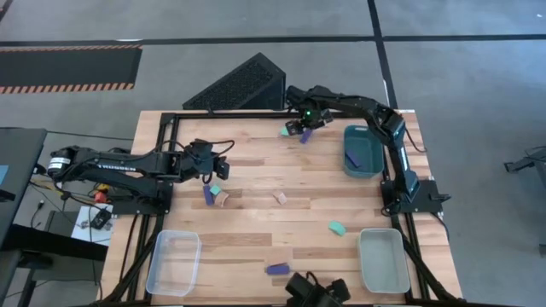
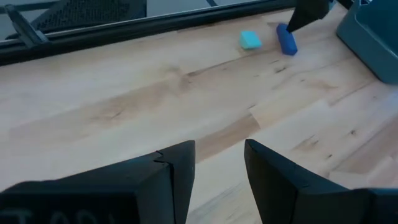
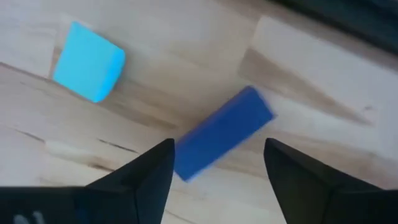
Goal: Sort & place blocks by color
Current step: Put the blue block into the green bin
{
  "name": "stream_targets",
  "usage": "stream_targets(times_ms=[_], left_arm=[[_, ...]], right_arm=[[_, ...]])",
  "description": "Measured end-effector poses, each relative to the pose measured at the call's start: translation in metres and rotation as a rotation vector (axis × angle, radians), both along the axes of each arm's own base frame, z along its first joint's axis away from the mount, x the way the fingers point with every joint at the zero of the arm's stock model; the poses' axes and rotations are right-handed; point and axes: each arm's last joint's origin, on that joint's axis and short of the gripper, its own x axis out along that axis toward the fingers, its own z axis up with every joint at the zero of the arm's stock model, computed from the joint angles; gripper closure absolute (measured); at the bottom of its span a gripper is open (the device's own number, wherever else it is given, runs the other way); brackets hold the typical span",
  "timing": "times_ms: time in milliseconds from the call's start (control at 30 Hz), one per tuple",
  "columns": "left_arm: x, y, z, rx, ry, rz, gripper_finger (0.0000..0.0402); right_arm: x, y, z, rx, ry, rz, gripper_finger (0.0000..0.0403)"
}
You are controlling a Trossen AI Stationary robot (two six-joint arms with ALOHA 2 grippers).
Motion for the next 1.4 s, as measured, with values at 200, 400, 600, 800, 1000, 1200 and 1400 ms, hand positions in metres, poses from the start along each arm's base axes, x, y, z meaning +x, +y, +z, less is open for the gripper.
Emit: stream_targets(times_ms=[200, 400, 600, 800, 1000, 1200, 1400], left_arm=[[-0.001, 0.005, 0.000, 0.007, 0.011, 0.011, 0.0274], [-0.001, 0.005, 0.000, 0.008, 0.022, 0.001, 0.0274], [-0.002, 0.004, -0.003, -0.032, 0.043, -0.035, 0.0274], [-0.003, 0.003, -0.004, -0.038, 0.059, -0.042, 0.0274], [-0.003, 0.003, -0.004, -0.032, 0.061, -0.037, 0.0274], [-0.004, 0.004, -0.003, -0.002, 0.065, -0.011, 0.0274], [-0.004, 0.006, -0.003, 0.009, 0.065, 0.008, 0.0274]], right_arm=[[0.003, -0.001, -0.016, 0.032, 0.010, -0.108, 0.0125], [0.005, -0.001, -0.035, 0.078, 0.051, -0.122, 0.0128], [0.008, 0.003, -0.046, 0.122, 0.077, -0.028, 0.0158], [0.011, 0.014, -0.034, 0.094, 0.094, 0.111, 0.0278], [0.004, 0.041, 0.016, 0.088, 0.098, 0.282, 0.0325], [-0.018, 0.078, 0.084, -0.076, 0.163, 0.378, 0.0325], [-0.091, 0.094, 0.097, -0.098, 0.177, 0.242, 0.0320]])
